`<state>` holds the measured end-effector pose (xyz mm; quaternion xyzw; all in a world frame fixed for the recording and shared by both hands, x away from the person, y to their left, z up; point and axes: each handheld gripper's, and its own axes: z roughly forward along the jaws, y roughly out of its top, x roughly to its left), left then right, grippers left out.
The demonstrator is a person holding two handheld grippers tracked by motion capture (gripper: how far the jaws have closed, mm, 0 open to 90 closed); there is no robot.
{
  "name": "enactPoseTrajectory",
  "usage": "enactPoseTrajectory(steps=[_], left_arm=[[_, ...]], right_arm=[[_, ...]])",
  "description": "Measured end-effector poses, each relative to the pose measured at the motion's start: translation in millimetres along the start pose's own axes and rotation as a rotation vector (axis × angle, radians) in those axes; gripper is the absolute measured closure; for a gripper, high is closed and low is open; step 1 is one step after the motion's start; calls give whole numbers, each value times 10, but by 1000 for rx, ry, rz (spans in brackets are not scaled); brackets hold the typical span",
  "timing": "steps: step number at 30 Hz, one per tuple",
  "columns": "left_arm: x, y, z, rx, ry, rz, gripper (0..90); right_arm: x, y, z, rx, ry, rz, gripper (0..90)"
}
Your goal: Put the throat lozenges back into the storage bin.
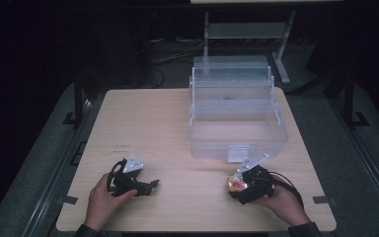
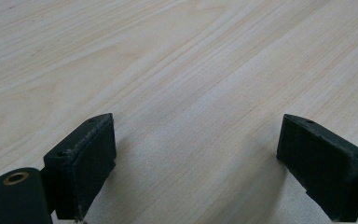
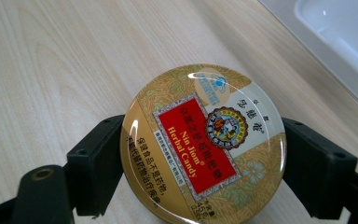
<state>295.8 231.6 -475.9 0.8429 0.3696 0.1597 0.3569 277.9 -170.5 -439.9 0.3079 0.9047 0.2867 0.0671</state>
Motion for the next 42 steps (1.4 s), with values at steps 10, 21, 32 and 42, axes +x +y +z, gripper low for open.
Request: enactPoseTrajectory(steps=[10,21,32,42], left_arm=[[0,0,0,0,0,0,109],[-1,0,0,0,0,-1,109],[0,0,0,0,0,0,109],[-3,-1,0,0,-1,-4,109]], right_arm=[[-76,-104,-75,-3,-21,24,195],[-176,-243,-168,-5,-45,71,194],[-252,-319,-252,-11,-64,97,195],[-316,-364,-325,-15,-80,117,195]])
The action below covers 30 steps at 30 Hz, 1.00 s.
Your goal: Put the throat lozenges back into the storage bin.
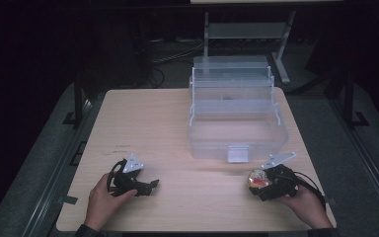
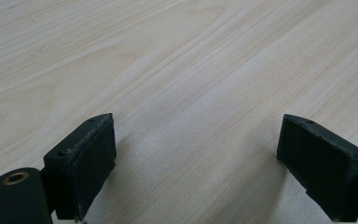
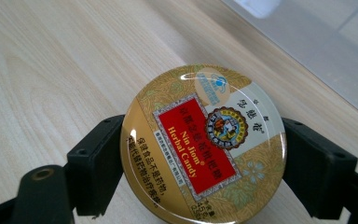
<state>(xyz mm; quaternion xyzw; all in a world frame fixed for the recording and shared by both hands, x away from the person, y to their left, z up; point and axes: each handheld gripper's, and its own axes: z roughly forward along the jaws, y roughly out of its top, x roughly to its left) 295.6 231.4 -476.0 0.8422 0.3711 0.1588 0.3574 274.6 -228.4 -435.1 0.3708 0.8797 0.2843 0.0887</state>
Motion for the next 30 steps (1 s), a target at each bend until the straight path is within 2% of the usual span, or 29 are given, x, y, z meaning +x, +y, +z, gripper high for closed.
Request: enactPoseTrajectory(steps=[25,30], left_arm=[[2,1,0,-1,1,3,109],[2,1,0,-1,1,3,109]], right_arm=[[-126,-2,-255,-9,-42,27,195],[-159,52,-349,-33,-54,20,195]])
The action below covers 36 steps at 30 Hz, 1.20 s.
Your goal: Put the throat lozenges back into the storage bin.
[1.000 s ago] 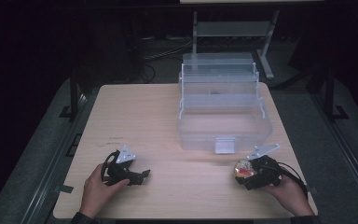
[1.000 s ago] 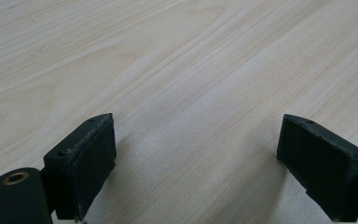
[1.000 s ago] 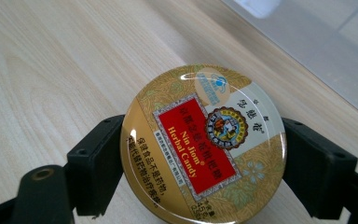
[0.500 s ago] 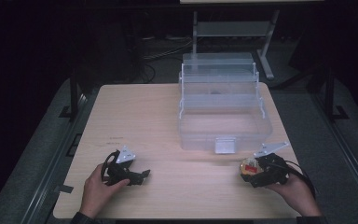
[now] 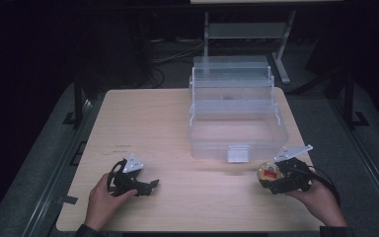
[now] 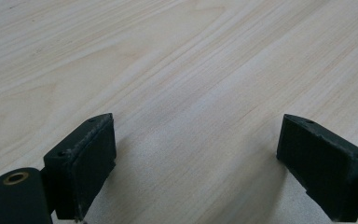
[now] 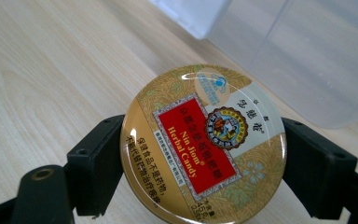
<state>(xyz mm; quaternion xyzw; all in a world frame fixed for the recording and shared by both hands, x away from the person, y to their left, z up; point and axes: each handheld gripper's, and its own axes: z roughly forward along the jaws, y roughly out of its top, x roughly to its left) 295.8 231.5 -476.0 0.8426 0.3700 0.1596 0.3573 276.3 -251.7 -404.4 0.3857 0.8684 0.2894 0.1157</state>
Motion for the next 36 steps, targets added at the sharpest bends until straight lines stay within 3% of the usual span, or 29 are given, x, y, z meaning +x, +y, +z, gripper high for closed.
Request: enactPoseTrajectory(steps=[22,36], left_arm=[[0,1,-2,3,-1,0,109],[1,3,-5,6,-3,-1,109]], right_arm=[[-107,200,-238,-15,-26,-2,195],[-254,307,-351,-22,-48,16,195]])
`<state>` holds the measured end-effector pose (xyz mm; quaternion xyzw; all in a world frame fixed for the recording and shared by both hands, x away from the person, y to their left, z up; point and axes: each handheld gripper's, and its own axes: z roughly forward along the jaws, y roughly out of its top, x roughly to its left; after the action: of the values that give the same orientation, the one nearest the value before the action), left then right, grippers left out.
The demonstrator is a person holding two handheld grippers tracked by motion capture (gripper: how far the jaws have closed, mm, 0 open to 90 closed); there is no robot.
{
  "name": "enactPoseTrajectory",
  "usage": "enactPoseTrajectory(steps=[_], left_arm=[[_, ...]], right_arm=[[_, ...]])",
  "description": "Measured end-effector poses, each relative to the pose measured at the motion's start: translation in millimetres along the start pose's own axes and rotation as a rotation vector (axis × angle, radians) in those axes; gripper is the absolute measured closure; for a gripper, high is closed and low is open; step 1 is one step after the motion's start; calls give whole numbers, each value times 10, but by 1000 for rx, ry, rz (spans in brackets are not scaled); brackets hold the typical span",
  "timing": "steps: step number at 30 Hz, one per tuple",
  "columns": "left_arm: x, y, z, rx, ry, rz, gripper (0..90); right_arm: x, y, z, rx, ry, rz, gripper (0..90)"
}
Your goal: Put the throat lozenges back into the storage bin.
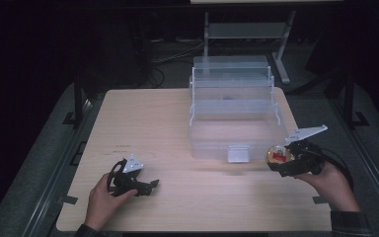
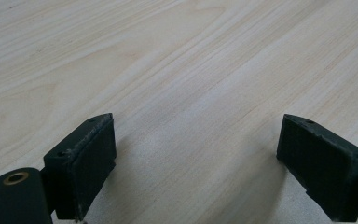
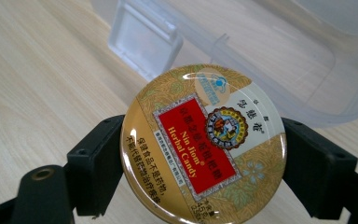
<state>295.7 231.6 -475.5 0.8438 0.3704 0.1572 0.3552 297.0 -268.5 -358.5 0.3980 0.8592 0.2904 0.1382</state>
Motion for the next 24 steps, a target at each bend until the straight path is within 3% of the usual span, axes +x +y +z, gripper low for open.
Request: enactPoseTrajectory(steps=[24], left_arm=[[0,0,3,-4,2,0,109]], right_arm=[[-327,258,-41,0,-44,36,195]])
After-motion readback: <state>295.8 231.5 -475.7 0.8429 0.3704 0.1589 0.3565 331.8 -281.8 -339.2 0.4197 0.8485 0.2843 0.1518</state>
